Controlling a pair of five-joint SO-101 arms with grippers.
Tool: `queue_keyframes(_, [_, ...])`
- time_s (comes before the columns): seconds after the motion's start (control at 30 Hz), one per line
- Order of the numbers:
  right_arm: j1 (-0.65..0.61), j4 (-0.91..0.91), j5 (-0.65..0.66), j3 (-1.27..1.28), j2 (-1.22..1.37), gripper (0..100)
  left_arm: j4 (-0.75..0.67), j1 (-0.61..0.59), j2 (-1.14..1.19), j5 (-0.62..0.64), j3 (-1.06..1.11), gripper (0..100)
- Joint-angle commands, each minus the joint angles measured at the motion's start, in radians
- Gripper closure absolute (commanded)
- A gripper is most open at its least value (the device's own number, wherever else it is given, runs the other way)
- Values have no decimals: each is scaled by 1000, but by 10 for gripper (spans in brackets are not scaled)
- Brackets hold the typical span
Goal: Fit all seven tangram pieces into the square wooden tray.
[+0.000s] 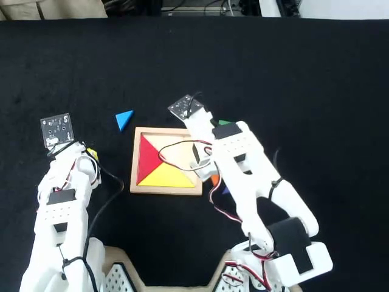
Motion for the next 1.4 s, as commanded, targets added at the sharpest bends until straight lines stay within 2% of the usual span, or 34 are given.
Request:
queue_keyframes(0.0, [-14,-6,5,-8,-4,811,-20,7,-20,3,-4,902])
queue_keyframes(1.17, [-15,18,14,1,5,811,-20,8,-20,3,-4,902])
queue_keyframes(1.37, [-12,-66,14,84,5,811,-18,7,-20,3,-2,902])
